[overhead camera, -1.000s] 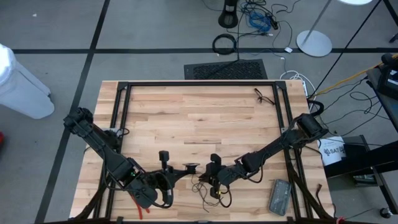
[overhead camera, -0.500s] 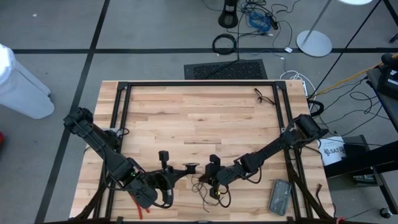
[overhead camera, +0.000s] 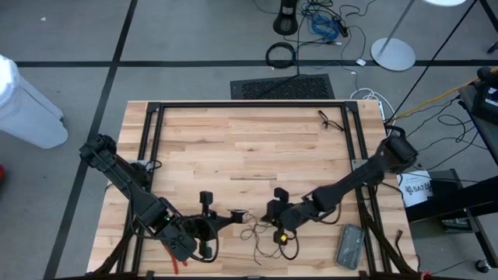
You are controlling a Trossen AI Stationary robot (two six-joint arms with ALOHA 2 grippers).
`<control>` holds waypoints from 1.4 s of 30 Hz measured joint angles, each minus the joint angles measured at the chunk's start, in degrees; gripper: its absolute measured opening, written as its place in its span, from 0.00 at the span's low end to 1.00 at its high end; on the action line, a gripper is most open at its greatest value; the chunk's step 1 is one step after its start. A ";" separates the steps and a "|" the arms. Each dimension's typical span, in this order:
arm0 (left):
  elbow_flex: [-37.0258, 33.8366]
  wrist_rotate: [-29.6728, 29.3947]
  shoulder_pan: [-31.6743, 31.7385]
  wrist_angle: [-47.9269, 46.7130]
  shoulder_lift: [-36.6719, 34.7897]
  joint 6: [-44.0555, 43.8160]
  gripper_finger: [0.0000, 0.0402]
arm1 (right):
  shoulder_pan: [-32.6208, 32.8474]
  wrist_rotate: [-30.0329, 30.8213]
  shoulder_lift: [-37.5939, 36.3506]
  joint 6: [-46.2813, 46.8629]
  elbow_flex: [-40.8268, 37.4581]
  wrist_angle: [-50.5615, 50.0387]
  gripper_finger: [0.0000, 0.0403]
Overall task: Coil cords
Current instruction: Coil the black wire onto the black spool
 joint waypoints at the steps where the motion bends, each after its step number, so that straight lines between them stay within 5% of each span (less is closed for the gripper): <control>1: 0.00 0.06 0.00 0.00 0.00 0.00 0.03 | 0.46 0.79 -1.13 0.32 0.01 -1.77 0.00; 15: 0.00 2.66 0.00 -0.33 0.00 -1.22 0.03 | 9.87 11.53 -14.58 0.25 2.24 -11.21 0.00; 42: 0.00 15.80 4.00 3.30 2.51 -1.07 0.03 | 11.01 14.52 -8.85 -29.24 20.49 -13.58 0.00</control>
